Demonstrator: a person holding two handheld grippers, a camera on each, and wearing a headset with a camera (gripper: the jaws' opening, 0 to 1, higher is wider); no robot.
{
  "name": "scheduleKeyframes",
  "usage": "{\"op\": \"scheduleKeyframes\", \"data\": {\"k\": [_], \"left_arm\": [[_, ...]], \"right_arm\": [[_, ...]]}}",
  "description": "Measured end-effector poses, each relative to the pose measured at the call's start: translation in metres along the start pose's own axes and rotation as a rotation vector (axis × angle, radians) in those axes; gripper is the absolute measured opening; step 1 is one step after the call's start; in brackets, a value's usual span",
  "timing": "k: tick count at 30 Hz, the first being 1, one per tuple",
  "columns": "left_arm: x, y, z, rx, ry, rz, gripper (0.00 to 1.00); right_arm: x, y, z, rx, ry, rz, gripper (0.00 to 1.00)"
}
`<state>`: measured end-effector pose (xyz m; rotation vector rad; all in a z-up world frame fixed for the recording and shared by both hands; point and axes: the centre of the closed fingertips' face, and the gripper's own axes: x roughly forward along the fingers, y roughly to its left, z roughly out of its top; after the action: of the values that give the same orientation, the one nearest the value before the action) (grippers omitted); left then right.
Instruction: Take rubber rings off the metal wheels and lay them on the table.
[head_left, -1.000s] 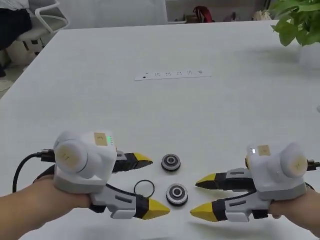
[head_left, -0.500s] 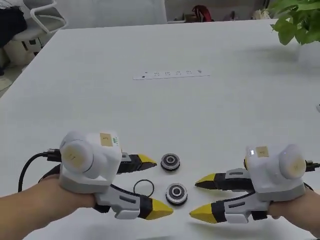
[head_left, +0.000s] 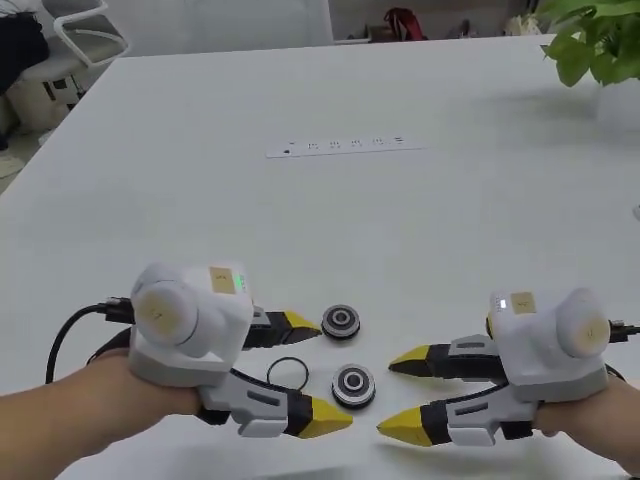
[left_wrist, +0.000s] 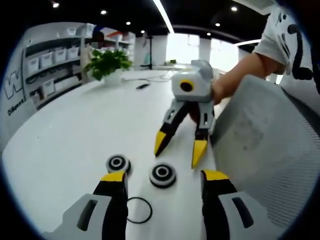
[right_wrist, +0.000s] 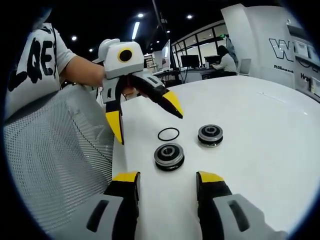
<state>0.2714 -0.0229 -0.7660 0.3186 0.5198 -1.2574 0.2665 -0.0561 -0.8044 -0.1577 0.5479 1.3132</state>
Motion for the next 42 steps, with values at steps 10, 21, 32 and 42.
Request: {"op": "scheduleKeyframes", "data": {"k": [10,21,32,42], "left_arm": [[0.003,-0.002,0.000,0.004,0.002,-0.008,0.57],[0.009,-0.005,0.001,0.010,0.004,-0.020,0.51],[0.015,-0.005,-0.003,0.008,0.019,-0.027,0.46],[0.019,-0.004,-0.009,0.010,0.035,-0.030,0.40]], "right_arm": [[0.001,0.001,0.001,0.000,-0.007,0.000,0.42],[0.002,0.002,0.004,-0.006,-0.018,0.001,0.42],[0.004,0.003,0.007,-0.007,-0.026,0.006,0.42],[0.004,0.002,0.008,-0.005,-0.028,0.005,0.42]]}}
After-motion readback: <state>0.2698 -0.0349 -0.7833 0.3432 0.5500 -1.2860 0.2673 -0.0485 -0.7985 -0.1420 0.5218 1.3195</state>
